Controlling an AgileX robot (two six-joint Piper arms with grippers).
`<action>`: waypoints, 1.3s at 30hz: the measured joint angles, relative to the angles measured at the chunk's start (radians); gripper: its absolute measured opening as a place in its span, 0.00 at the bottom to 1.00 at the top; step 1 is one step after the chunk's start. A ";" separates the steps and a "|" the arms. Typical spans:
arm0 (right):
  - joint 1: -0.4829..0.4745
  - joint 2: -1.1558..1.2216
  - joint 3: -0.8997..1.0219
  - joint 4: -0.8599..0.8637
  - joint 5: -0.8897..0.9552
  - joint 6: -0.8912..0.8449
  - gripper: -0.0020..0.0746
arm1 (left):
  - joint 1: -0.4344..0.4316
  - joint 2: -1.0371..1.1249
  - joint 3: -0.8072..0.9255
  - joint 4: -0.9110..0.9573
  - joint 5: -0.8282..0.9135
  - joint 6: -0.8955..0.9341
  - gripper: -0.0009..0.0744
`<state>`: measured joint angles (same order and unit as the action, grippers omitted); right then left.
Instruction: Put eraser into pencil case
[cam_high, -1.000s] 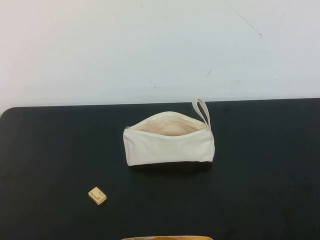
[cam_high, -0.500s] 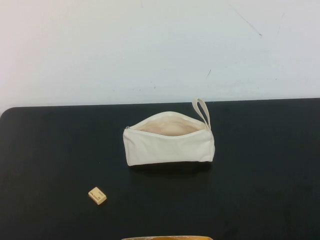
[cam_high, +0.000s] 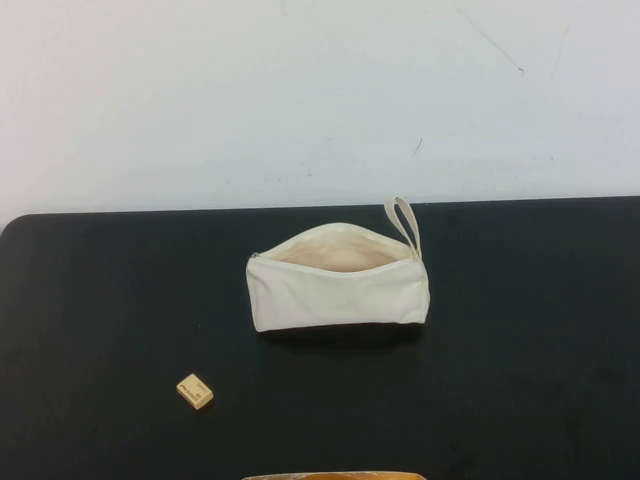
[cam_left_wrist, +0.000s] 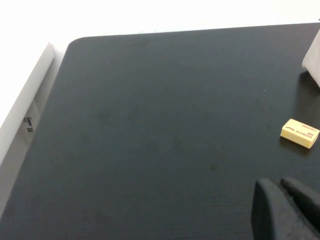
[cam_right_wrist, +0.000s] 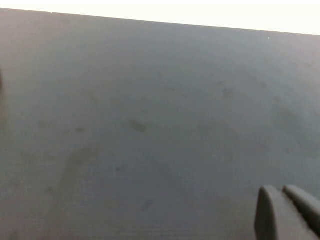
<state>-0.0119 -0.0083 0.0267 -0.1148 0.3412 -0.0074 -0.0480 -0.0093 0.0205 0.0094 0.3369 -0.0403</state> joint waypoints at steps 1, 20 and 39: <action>0.000 0.000 0.000 0.000 0.000 0.000 0.02 | 0.000 0.000 0.000 0.000 0.000 0.000 0.01; 0.000 0.000 0.000 0.000 0.000 0.000 0.02 | 0.000 0.000 0.000 0.000 0.000 0.000 0.01; 0.000 0.000 0.000 0.000 0.000 0.000 0.02 | 0.000 0.000 0.006 0.053 -0.312 0.002 0.01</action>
<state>-0.0119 -0.0083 0.0267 -0.1148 0.3412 -0.0074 -0.0480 -0.0093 0.0262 0.0624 0.0252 -0.0383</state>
